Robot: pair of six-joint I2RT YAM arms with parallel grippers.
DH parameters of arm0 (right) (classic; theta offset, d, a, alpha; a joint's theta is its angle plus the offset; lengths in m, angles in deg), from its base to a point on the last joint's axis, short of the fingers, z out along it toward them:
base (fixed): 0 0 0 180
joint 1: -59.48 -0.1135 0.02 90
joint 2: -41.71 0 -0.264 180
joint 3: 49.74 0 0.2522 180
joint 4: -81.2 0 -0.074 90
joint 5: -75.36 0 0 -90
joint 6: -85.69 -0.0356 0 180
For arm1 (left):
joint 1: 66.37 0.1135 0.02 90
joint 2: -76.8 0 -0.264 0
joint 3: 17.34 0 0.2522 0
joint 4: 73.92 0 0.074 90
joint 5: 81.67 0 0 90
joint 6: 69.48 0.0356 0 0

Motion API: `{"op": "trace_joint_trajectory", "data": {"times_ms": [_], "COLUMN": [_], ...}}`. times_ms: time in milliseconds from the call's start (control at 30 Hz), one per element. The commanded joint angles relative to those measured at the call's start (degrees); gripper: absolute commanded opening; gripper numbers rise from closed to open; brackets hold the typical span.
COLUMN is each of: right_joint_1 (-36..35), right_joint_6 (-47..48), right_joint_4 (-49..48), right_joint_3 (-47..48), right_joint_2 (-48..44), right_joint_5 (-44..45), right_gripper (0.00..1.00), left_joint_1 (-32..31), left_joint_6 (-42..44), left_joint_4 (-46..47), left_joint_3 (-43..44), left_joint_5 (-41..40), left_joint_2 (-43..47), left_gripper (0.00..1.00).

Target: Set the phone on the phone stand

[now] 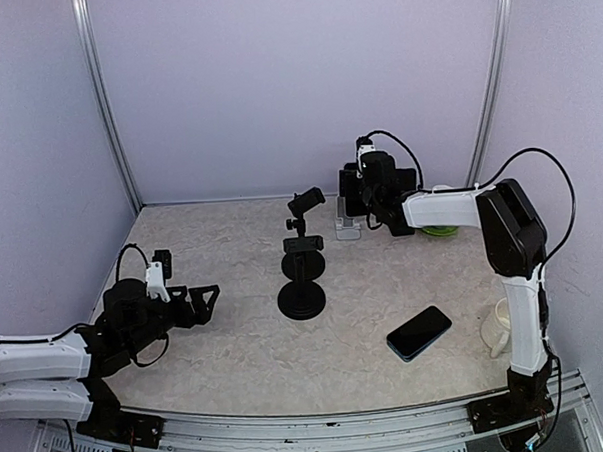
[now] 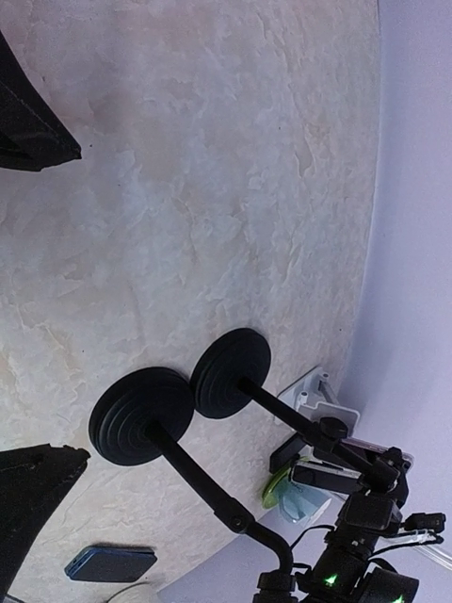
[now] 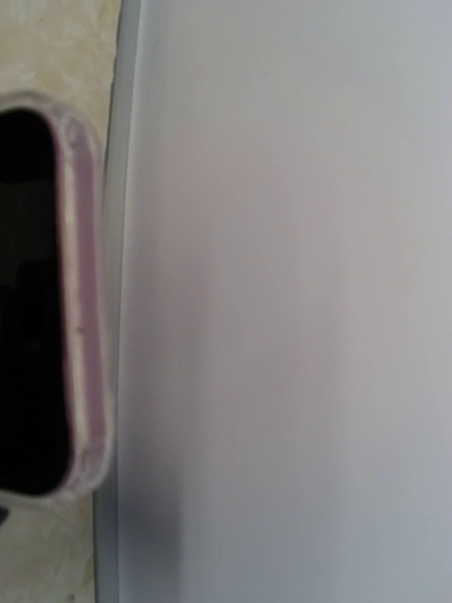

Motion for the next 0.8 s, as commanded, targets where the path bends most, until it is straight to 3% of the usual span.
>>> {"op": "trace_joint_trajectory", "data": {"times_ms": [0, 767], "right_joint_1": [0.2, -0.33], "right_joint_6": [-0.94, -2.81], "right_joint_4": [-3.65, -3.25], "right_joint_3": [3.88, 6.6], "right_joint_2": [1.58, 5.21], "right_joint_5": [-1.71, -1.32], "right_gripper": [0.38, 0.39], "left_joint_1": [0.65, 1.18], "left_joint_6": [0.89, 0.87], "left_joint_4": [1.67, 1.4], "left_joint_3": [-0.4, -0.32], "left_joint_5": [0.92, 0.92], "left_joint_2": [-0.56, -0.78], "left_gripper": [0.99, 0.99]}}
